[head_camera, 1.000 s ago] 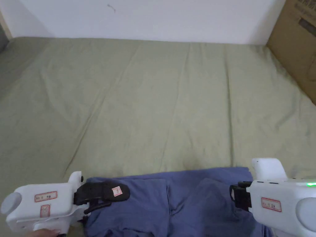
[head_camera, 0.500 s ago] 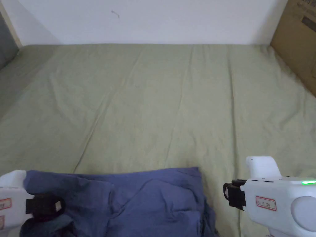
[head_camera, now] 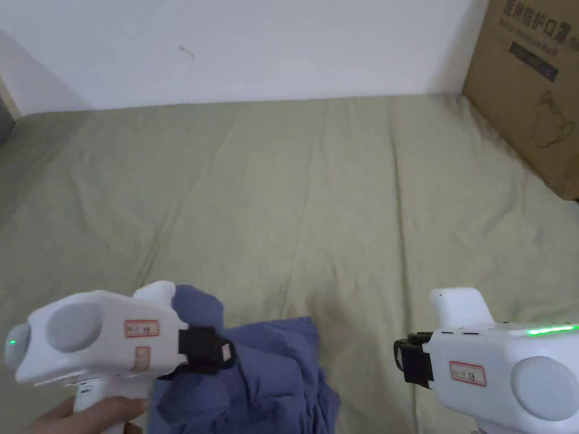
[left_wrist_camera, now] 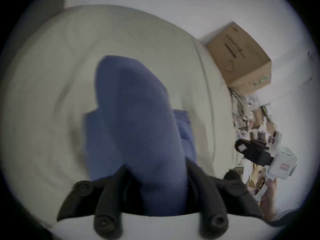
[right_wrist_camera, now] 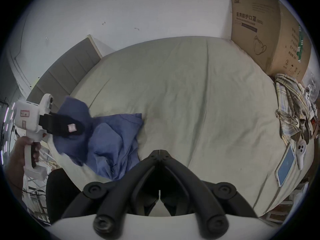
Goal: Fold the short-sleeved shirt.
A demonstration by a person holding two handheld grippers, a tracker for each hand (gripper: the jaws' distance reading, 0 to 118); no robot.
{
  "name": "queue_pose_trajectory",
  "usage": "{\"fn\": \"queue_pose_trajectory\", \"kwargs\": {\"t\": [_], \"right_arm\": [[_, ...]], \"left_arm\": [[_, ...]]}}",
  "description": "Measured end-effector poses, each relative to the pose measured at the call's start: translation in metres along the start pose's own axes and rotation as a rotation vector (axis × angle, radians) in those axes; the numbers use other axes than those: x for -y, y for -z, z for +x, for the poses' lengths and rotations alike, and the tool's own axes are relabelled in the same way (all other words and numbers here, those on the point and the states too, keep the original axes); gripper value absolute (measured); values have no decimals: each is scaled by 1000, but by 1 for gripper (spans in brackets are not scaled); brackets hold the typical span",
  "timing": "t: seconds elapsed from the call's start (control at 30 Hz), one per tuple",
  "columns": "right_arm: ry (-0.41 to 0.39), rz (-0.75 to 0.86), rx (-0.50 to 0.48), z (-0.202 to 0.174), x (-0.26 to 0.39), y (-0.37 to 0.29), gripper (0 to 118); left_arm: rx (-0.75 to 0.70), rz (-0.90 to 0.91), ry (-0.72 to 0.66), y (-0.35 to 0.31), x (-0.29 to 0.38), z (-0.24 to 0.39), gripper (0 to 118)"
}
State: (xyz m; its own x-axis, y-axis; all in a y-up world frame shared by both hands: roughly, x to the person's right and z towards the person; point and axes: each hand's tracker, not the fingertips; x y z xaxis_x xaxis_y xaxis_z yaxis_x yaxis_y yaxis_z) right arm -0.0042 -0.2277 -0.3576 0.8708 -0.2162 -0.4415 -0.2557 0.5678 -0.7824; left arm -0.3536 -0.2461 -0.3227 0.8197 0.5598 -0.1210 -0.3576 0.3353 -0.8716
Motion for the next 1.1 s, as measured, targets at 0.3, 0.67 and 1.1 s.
{"fn": "queue_pose_trajectory", "kwargs": {"t": [0.3,0.67,1.1], "right_arm": [[33,4,11,9,-1,3,0],[43,7,26,19,-1,9,0],[54,-12,40,24,7,7,0]], "left_arm": [[119,-72,-1,31,1,18,107],[51,-11,45,2,2,-3,1],[103,-194,-32,105,21,12,0]]}}
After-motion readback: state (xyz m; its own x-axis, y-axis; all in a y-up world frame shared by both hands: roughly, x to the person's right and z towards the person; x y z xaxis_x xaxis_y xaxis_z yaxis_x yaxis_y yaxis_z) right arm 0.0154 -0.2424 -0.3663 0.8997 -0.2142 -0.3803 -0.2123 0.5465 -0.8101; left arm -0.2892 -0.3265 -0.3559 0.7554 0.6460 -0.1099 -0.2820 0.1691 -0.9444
